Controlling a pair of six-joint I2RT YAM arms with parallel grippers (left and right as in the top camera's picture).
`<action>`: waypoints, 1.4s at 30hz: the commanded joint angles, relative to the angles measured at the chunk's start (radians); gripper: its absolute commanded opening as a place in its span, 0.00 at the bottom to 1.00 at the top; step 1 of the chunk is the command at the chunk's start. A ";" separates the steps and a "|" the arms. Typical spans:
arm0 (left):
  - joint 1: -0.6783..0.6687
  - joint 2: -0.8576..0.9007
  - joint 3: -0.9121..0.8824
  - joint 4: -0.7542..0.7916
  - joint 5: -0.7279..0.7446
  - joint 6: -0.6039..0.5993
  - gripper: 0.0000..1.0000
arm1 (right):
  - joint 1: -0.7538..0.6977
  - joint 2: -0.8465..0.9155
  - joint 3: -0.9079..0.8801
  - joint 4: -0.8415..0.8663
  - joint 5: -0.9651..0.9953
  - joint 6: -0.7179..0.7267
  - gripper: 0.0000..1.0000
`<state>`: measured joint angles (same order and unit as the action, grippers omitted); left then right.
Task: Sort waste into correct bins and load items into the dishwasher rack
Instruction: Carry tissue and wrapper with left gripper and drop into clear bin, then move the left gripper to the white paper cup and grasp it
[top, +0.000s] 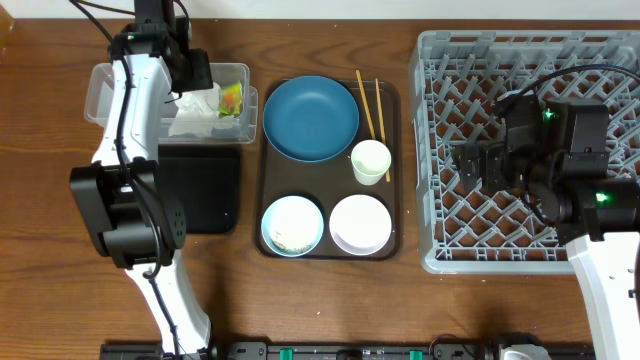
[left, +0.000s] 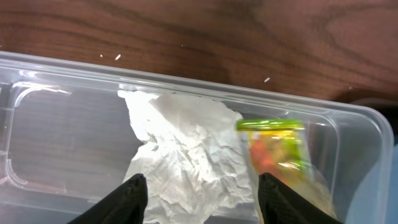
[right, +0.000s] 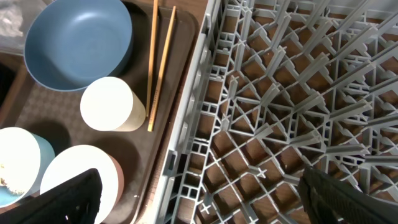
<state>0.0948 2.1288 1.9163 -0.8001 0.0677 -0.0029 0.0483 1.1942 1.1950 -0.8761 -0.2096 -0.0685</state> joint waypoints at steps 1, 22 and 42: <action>0.002 -0.087 0.008 -0.001 -0.008 -0.002 0.62 | 0.005 0.004 0.020 0.001 -0.005 0.008 0.99; -0.349 -0.252 -0.097 -0.266 0.385 -0.024 0.56 | 0.005 0.004 0.020 0.001 -0.005 0.008 0.99; -0.637 -0.079 -0.196 -0.103 0.182 -0.249 0.53 | 0.005 0.004 0.020 0.000 -0.009 0.012 0.98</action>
<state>-0.5468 2.0171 1.7260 -0.9031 0.3004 -0.2024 0.0483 1.1957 1.1957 -0.8745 -0.2096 -0.0685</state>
